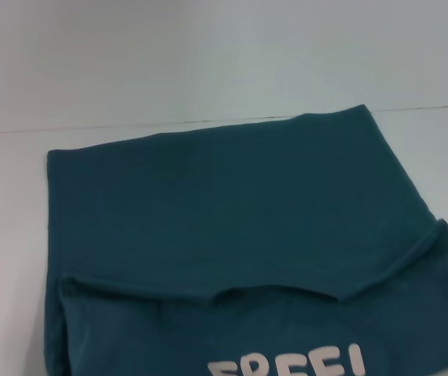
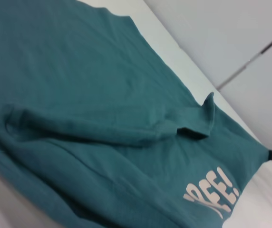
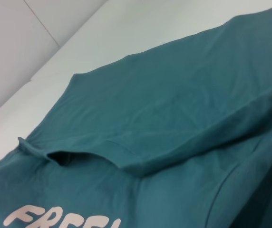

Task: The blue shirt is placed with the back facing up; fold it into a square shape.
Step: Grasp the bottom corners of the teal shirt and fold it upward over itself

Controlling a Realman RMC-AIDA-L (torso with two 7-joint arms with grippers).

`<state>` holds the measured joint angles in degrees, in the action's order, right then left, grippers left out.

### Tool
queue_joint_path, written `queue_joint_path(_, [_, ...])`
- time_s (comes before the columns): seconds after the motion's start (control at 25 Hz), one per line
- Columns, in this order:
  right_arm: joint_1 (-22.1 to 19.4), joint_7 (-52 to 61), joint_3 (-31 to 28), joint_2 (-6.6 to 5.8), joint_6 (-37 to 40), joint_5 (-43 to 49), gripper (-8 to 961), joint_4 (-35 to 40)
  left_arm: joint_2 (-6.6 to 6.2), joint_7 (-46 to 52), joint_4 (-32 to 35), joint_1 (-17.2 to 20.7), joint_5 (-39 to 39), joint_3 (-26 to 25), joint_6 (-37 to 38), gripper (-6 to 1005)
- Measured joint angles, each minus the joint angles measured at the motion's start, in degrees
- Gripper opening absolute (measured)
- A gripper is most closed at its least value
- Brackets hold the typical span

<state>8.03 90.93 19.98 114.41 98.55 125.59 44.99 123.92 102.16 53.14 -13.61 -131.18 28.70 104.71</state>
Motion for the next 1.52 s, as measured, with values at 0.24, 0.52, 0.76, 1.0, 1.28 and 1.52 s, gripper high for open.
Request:
queue_joint_path(0.24, [-3.1, -3.0, -4.1, 0.08, 3.7, 1.1, 1, 0.4, 0.0, -1.4, 0.0, 0.3, -3.0, -0.8, 3.3, 50])
queue_joint_path(0.52, [-3.6, -5.2, -9.5, 0.15, 6.0, 5.9, 0, 0.4, 0.0, -1.9, 0.0, 0.6, -5.0, -1.8, 5.1, 50])
queue_joint_path(0.76, [-3.0, -5.4, -10.8, 0.11, 5.4, 6.1, 0, 0.1, -0.26, -2.4, 0.0, 0.2, -5.4, -2.9, 3.3, 50])
queue_joint_path(1.0, [-2.8, -5.0, -10.9, 0.18, 4.0, 6.1, 0, 0.3, -0.67, -2.4, -0.2, -0.3, -5.4, -3.7, 1.3, 50])
queue_joint_path(1.28, [-2.5, -5.3, -12.5, -0.09, 4.2, 5.8, 0, 0.0, -1.21, -2.5, 0.0, -1.5, -4.6, -5.7, 1.7, 50])
queue_joint_path(1.52, [2.4, -4.9, -15.8, -0.77, 3.9, 4.3, 0, -0.3, -3.56, -2.3, -1.1, -6.6, -0.8, -11.2, 0.1, 50])
